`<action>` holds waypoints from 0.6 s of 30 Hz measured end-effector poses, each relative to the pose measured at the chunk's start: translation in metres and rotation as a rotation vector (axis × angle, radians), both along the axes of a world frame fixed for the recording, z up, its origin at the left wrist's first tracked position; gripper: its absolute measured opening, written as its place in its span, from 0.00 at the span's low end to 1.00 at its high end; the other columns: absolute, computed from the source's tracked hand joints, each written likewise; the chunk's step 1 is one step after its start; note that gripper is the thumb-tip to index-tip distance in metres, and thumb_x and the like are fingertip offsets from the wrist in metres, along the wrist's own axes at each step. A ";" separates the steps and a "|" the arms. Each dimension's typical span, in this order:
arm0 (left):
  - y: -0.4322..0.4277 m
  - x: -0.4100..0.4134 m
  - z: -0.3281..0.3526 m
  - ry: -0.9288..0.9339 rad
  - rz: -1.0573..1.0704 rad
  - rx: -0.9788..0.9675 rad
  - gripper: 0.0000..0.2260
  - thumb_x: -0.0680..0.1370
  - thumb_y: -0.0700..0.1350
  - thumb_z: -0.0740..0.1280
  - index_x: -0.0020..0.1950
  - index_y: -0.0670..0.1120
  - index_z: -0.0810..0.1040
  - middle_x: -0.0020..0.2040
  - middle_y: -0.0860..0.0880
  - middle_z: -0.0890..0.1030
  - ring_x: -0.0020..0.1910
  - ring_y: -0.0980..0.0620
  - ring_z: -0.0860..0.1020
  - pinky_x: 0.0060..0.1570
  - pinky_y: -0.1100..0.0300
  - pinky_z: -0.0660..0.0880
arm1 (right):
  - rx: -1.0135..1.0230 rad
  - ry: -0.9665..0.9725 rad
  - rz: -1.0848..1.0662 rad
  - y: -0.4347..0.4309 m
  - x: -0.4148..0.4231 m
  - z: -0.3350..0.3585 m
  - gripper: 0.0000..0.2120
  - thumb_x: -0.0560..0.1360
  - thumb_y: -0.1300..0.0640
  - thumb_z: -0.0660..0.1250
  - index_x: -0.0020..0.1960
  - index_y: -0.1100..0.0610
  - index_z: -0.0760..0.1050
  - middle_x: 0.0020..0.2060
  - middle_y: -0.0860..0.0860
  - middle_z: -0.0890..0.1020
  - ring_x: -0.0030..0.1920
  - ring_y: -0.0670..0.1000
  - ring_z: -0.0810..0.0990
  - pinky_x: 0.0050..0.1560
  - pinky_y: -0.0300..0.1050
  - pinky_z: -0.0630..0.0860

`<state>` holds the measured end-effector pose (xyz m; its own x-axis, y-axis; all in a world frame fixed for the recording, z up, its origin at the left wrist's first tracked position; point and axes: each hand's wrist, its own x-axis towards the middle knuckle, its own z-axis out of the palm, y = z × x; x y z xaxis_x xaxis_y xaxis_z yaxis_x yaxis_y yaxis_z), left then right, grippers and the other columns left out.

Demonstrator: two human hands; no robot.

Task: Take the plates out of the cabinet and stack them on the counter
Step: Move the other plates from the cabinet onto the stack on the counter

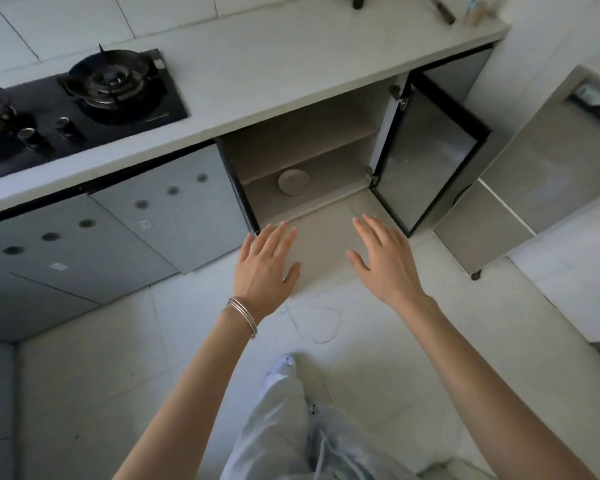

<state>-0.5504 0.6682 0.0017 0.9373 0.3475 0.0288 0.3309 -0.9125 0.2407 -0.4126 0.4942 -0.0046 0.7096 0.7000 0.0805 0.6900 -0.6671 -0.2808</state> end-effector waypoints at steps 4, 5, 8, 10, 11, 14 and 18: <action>0.014 0.035 -0.004 0.025 -0.034 -0.011 0.29 0.75 0.58 0.49 0.73 0.46 0.67 0.72 0.46 0.70 0.72 0.43 0.67 0.71 0.44 0.57 | -0.004 0.012 -0.040 0.007 0.027 -0.004 0.31 0.74 0.43 0.49 0.70 0.58 0.65 0.69 0.57 0.70 0.69 0.56 0.67 0.67 0.57 0.64; 0.019 0.045 -0.005 0.027 -0.044 -0.014 0.30 0.75 0.58 0.48 0.73 0.47 0.67 0.72 0.46 0.69 0.72 0.43 0.66 0.72 0.44 0.57 | -0.009 0.017 -0.050 0.010 0.035 -0.004 0.31 0.73 0.43 0.49 0.70 0.58 0.65 0.69 0.56 0.70 0.69 0.56 0.67 0.67 0.57 0.64; 0.036 0.080 -0.005 0.004 -0.077 -0.021 0.30 0.76 0.59 0.48 0.75 0.47 0.64 0.74 0.47 0.66 0.74 0.44 0.62 0.73 0.45 0.54 | -0.006 0.002 -0.083 0.022 0.063 0.000 0.30 0.74 0.43 0.51 0.70 0.58 0.66 0.67 0.57 0.72 0.67 0.57 0.70 0.64 0.57 0.67; 0.050 0.105 -0.003 0.009 -0.100 -0.027 0.27 0.78 0.57 0.51 0.76 0.49 0.61 0.76 0.48 0.63 0.76 0.46 0.58 0.74 0.47 0.50 | -0.008 -0.003 -0.100 0.031 0.083 0.005 0.29 0.75 0.43 0.52 0.70 0.59 0.66 0.68 0.57 0.71 0.68 0.56 0.69 0.65 0.57 0.67; 0.056 0.117 -0.001 0.001 -0.108 -0.027 0.27 0.79 0.57 0.51 0.76 0.49 0.60 0.76 0.49 0.62 0.76 0.47 0.56 0.75 0.48 0.48 | -0.009 -0.011 -0.104 0.037 0.093 0.008 0.29 0.75 0.43 0.51 0.70 0.59 0.65 0.68 0.57 0.71 0.68 0.56 0.69 0.65 0.57 0.66; 0.075 0.151 0.003 -0.014 -0.135 -0.019 0.26 0.80 0.56 0.53 0.77 0.50 0.58 0.77 0.49 0.60 0.77 0.48 0.54 0.75 0.50 0.46 | -0.019 -0.037 -0.118 0.054 0.120 0.016 0.27 0.76 0.45 0.54 0.71 0.58 0.64 0.68 0.56 0.70 0.68 0.55 0.68 0.67 0.58 0.65; 0.099 0.183 0.004 -0.009 -0.147 -0.015 0.25 0.81 0.56 0.54 0.77 0.51 0.56 0.77 0.50 0.59 0.77 0.49 0.54 0.75 0.50 0.46 | -0.016 -0.055 -0.129 0.074 0.150 0.021 0.29 0.75 0.43 0.50 0.69 0.59 0.67 0.66 0.56 0.73 0.67 0.55 0.71 0.65 0.58 0.67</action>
<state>-0.3676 0.7669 0.0054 0.9778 0.2069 0.0333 0.1917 -0.9472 0.2571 -0.2628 0.5683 0.0168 0.7887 0.6045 0.1117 0.6121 -0.7556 -0.2334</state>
